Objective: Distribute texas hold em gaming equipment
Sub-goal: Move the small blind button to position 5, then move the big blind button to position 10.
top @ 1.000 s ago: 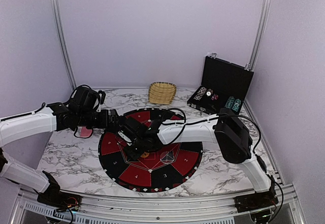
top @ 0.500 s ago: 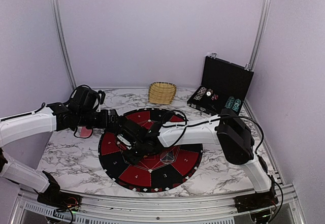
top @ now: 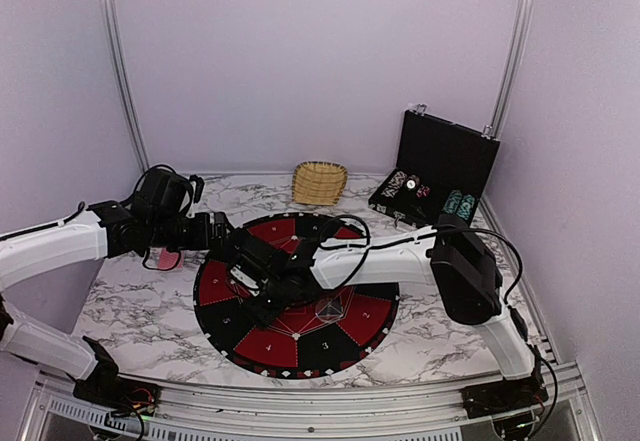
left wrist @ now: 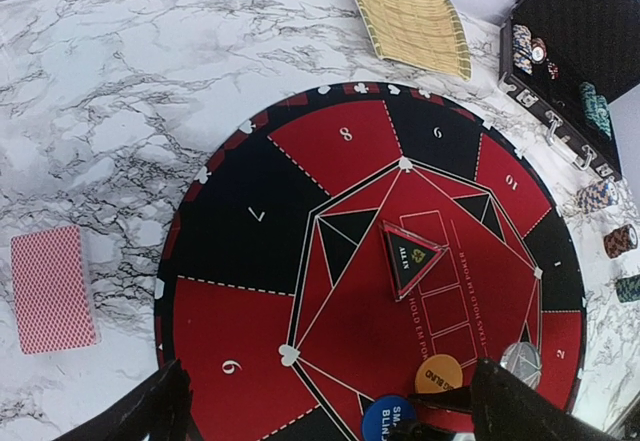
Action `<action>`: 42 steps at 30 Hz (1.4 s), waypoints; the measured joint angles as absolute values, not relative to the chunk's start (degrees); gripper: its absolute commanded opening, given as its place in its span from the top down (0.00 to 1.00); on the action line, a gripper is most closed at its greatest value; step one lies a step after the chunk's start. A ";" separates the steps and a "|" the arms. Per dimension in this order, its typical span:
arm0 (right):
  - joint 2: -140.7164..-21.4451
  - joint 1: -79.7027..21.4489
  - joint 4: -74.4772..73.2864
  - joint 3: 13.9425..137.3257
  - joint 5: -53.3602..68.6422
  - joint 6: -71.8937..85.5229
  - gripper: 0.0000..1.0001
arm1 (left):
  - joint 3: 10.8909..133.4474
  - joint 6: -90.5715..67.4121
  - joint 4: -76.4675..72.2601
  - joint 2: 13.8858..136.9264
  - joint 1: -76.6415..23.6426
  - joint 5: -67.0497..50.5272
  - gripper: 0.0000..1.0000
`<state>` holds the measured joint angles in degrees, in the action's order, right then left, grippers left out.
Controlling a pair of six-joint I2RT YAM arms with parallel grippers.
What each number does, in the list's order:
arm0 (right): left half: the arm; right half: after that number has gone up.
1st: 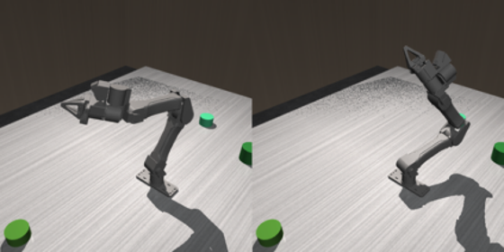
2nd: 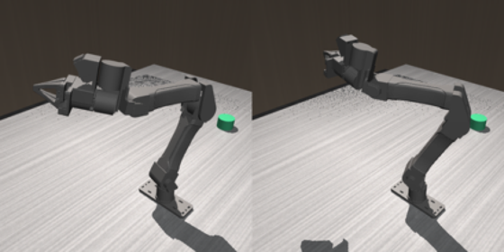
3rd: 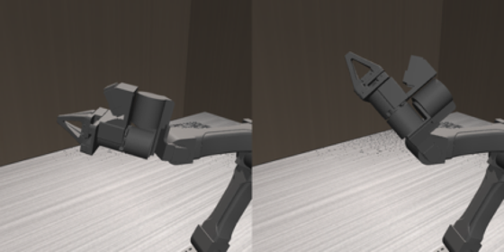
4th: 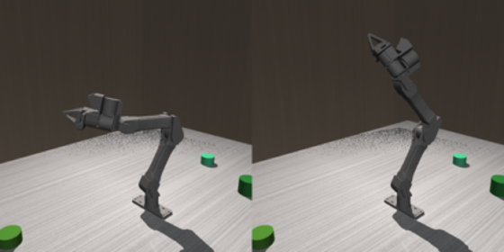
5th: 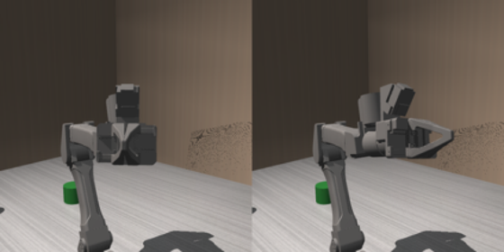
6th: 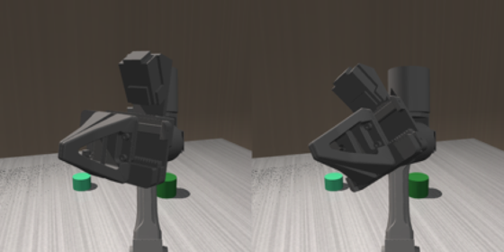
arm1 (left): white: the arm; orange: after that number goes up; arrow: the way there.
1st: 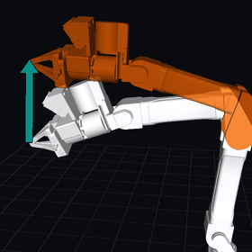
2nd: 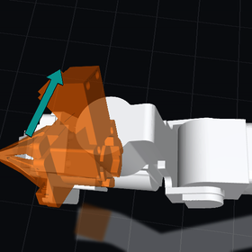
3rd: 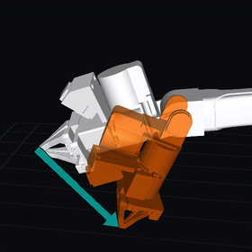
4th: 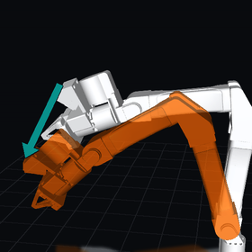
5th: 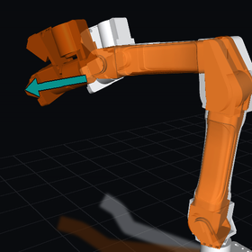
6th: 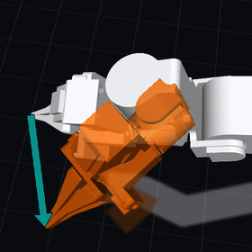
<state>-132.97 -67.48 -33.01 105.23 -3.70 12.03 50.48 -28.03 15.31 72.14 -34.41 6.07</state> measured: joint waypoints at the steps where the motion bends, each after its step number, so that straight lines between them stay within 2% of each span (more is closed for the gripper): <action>1: -132.66 -67.40 -33.52 105.23 -3.77 12.10 0.34 | 50.48 -28.05 15.31 71.92 -34.35 6.07 0.01; 13: -123.04 -63.42 -33.85 97.43 -5.21 13.39 0.38 | 50.48 -28.05 15.31 71.50 -34.17 6.04 0.01; 35: -126.78 -62.78 -33.06 95.35 -6.13 13.26 0.37 | 50.48 -28.05 15.31 71.53 -34.15 6.00 0.01; 42: -127.81 -63.70 -32.95 96.64 -7.66 13.47 0.43 | 50.48 -28.05 15.31 71.55 -34.04 6.00 0.01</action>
